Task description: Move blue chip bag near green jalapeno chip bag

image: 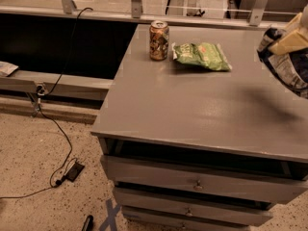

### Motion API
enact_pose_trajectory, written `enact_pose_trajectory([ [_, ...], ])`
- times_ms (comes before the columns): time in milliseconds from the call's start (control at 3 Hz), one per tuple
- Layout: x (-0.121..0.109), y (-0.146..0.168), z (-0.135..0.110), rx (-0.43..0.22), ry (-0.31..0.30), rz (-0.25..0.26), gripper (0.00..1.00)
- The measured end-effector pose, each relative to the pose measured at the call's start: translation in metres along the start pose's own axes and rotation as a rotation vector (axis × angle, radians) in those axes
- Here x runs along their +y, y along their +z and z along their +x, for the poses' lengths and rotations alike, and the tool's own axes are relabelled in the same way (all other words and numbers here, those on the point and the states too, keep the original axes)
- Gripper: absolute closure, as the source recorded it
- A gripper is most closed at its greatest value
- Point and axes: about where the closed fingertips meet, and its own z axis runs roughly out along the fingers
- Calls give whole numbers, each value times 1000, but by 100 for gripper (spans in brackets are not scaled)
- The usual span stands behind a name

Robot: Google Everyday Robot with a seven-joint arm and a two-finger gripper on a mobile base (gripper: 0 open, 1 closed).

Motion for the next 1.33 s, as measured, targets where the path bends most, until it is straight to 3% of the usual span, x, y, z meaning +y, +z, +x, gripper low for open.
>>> enact_pose_trajectory([
  [333, -17, -22, -54, -216, 2, 74, 100],
  [667, -17, -22, -54, -216, 2, 74, 100],
  [1000, -20, 6, -73, -264, -11, 48, 100],
  [1333, -31, 39, -94, -356, 11, 21, 100],
])
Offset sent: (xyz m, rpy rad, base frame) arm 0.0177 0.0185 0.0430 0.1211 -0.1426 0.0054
